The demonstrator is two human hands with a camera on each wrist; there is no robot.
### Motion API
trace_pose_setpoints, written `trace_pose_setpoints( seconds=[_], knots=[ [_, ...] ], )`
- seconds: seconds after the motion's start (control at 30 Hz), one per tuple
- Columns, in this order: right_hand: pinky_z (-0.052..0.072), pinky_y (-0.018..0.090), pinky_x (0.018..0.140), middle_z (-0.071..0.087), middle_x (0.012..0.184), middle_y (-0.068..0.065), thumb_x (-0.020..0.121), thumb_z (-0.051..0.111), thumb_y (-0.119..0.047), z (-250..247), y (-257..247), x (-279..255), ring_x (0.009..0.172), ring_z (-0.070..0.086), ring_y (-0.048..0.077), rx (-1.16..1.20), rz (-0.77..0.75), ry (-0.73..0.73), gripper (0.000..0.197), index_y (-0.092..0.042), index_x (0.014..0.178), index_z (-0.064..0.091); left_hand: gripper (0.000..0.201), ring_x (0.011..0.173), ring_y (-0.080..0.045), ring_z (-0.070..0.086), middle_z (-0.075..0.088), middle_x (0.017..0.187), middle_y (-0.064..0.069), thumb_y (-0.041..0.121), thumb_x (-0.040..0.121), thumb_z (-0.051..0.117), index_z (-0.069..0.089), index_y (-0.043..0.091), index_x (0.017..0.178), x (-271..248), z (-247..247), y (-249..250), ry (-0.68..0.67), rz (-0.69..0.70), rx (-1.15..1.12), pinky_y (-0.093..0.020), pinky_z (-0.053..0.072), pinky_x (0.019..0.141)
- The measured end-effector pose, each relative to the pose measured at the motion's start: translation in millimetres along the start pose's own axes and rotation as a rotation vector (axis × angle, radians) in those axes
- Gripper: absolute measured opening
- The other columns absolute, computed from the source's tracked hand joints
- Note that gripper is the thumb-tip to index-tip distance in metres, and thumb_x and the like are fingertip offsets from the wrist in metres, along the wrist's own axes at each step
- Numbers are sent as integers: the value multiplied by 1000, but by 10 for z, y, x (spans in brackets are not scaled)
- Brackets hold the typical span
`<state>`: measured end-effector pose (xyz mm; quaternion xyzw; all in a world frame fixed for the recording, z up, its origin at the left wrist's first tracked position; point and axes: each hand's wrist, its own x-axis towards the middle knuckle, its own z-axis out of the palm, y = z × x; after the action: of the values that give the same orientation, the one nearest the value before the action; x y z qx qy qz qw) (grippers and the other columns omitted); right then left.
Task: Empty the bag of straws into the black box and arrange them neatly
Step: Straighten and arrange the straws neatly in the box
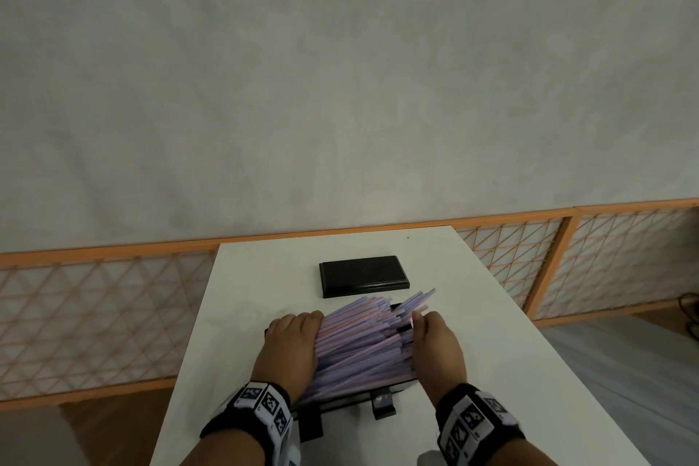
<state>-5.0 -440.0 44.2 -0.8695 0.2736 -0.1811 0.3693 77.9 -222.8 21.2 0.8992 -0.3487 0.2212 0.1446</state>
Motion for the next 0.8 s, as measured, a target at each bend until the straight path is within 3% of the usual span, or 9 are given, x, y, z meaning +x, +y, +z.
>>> trace_pose_setpoints(
  seconds=[0.17,0.3,0.43,0.6,0.67,0.73,0.8],
  knots=[
    [28,22,48,47,61,4,101,35,-33,-38,-3,57,55,43,13,93,-11,74,41,-13,65,39,67,69,-18,63,66,80,4,16,39,82,54,20,100,-9,-1,-10,6,-6,9,-32,53,68],
    [33,26,51,53,67,-1,101,36,-33,77,-18,-21,61,50,13,103,-23,36,35,-16,73,47,62,69,-19,63,66,80,3,16,42,78,56,19,100,-6,-4,-8,-1,-12,22,-32,53,69],
    [33,30,69,51,78,3,99,43,-25,240,91,21,77,47,22,84,-48,114,27,-13,75,50,52,70,-20,63,66,81,2,15,53,67,53,19,102,-21,-18,-1,13,-20,-1,-34,52,70],
    [40,30,65,57,84,4,101,40,-26,187,117,49,84,54,25,468,92,61,27,-8,89,55,58,69,-19,62,66,80,2,15,45,80,60,17,99,-2,-57,18,-23,-33,20,-34,52,67],
    [40,33,70,53,85,5,101,38,-32,78,91,14,84,51,25,579,134,198,31,-6,91,52,56,69,-19,62,66,79,2,14,45,80,63,16,98,6,-60,22,-31,-44,21,-35,52,67],
    [41,36,75,50,84,5,96,38,-40,-52,59,-63,82,47,23,496,-16,401,34,-9,87,49,55,70,-20,62,66,80,1,14,46,80,63,16,98,-2,-49,15,-40,-50,17,-35,52,68],
    [38,29,74,48,82,2,89,44,-39,-167,-69,-250,79,43,17,295,-416,406,24,-16,83,47,54,70,-21,62,66,80,1,13,47,78,62,16,99,0,-39,6,-53,-58,15,-35,52,69]
  ],
)
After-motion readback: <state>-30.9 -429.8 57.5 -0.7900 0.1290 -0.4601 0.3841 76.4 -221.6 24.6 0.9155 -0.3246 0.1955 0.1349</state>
